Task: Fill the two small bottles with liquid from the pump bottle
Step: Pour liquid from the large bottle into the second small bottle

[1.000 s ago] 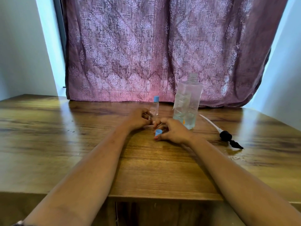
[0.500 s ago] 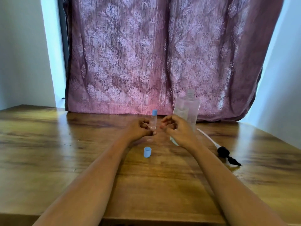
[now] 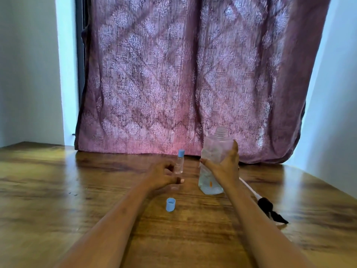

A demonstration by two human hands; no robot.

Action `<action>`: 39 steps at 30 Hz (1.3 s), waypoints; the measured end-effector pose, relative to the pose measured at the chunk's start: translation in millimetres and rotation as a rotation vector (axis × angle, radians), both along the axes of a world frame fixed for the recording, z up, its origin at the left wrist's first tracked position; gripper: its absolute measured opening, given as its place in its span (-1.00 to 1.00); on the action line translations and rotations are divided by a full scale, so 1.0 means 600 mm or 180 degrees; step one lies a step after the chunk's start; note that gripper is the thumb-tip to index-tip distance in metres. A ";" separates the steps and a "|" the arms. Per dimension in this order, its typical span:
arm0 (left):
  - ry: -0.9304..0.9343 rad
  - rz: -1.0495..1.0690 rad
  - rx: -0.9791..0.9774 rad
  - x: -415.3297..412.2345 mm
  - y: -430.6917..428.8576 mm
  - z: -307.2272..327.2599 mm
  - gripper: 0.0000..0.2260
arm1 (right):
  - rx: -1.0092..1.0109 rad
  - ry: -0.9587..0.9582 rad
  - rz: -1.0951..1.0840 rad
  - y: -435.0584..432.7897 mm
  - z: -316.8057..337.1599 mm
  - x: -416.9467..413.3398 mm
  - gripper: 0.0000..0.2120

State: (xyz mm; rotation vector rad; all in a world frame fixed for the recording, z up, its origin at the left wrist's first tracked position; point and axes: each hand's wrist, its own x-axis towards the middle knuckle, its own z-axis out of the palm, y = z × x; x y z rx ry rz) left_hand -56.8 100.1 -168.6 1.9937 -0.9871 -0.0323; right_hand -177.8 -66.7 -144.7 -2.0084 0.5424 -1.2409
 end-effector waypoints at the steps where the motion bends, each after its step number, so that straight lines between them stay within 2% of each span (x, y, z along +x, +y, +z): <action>1: 0.0063 -0.0052 0.0074 0.000 0.000 -0.001 -0.60 | -0.0045 -0.0080 -0.0067 0.000 -0.002 0.001 0.08; 4: 0.0156 -0.0159 0.0199 -0.002 0.000 -0.005 -0.70 | -0.0314 -0.0133 -0.0103 -0.004 -0.002 -0.006 0.01; 7: 0.0178 -0.0148 0.0181 -0.002 0.002 -0.006 -0.73 | -0.0837 0.0068 -0.0173 0.004 -0.001 -0.023 -0.01; 12: 0.0115 -0.0060 0.0100 -0.009 0.006 -0.008 -0.75 | -0.1790 0.0873 -0.0769 0.011 -0.013 -0.028 -0.06; 16: 0.0060 -0.0031 0.0013 -0.014 0.007 -0.010 -0.75 | -0.2118 0.1287 -0.0958 0.006 -0.024 -0.029 -0.05; 21: 0.0020 -0.0075 -0.0004 -0.015 0.004 -0.011 -0.77 | -0.2438 0.1756 -0.0874 0.014 -0.030 -0.024 -0.07; 27: -0.0062 -0.0060 0.0041 -0.013 0.002 -0.011 -0.73 | -0.2921 0.1811 -0.1131 0.021 -0.036 -0.011 -0.01; 39: 0.0050 -0.0125 -0.0030 -0.013 -0.001 -0.013 -0.77 | -0.3040 0.1731 -0.1189 0.023 -0.038 -0.008 0.01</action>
